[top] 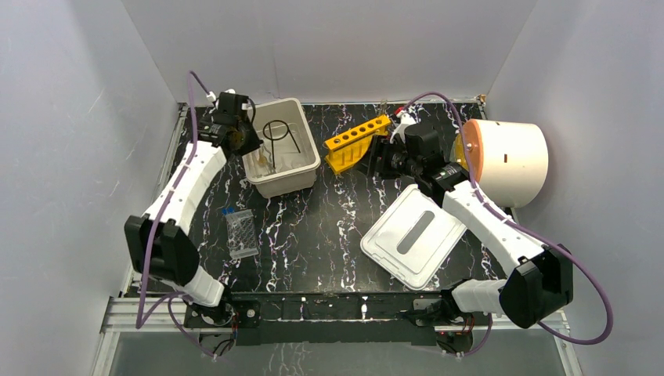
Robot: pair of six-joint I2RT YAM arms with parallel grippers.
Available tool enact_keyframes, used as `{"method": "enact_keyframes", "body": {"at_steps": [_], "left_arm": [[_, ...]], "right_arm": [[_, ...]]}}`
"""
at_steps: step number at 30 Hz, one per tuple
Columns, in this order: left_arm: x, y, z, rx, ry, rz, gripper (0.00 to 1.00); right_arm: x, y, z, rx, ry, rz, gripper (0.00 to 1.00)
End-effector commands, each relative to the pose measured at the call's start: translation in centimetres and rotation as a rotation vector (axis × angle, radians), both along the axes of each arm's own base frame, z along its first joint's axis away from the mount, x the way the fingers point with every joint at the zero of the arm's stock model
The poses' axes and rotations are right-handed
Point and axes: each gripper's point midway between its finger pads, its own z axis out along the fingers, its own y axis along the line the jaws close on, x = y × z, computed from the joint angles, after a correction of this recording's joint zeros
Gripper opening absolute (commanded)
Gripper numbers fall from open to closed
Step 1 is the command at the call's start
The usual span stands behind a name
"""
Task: Organize the chemistry lab equipment
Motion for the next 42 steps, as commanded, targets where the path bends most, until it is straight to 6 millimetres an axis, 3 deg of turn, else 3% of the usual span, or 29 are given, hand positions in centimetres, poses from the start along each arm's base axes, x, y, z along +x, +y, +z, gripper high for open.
{"method": "enact_keyframes", "body": {"at_steps": [1, 11, 14, 17, 19, 22, 30, 35, 39, 42], "left_arm": [[1.1, 1.6, -2.5, 0.11, 0.041, 0.028, 0.0], [3.4, 0.6, -7.6, 0.071, 0.123, -0.011, 0.0], [4.0, 0.6, -8.2, 0.067, 0.106, -0.009, 0.01], [4.3, 0.7, -7.7, 0.072, 0.076, -0.002, 0.11], [4.3, 1.1, -7.1, 0.082, 0.052, 0.009, 0.2], [4.3, 1.4, -6.0, 0.097, 0.021, 0.01, 0.25], [3.9, 1.9, -0.4, 0.12, -0.081, -0.012, 0.29], [2.5, -1.7, 3.7, -0.004, -0.152, -0.214, 0.45], [-0.1, -5.1, 6.6, -0.164, -0.192, -0.374, 0.49], [-2.1, -6.9, 8.3, -0.274, -0.221, -0.444, 0.52]], "right_arm": [[0.3, -0.9, 0.3, 0.003, -0.023, -0.041, 0.72], [0.6, -0.9, -1.0, -0.001, 0.011, -0.048, 0.72], [0.8, -0.8, -1.2, -0.004, 0.013, -0.05, 0.72], [1.0, -0.9, -1.3, -0.008, 0.021, -0.059, 0.71], [1.1, -1.0, -1.3, -0.009, 0.021, -0.064, 0.71], [1.2, -1.0, -1.4, -0.01, 0.022, -0.072, 0.71], [1.2, -1.6, -2.2, -0.034, 0.05, -0.102, 0.71], [1.2, -4.7, -4.5, -0.148, 0.111, -0.252, 0.71], [0.4, -8.7, -7.0, -0.311, 0.216, -0.429, 0.69], [-0.7, -10.4, -8.9, -0.417, 0.293, -0.472, 0.68]]}}
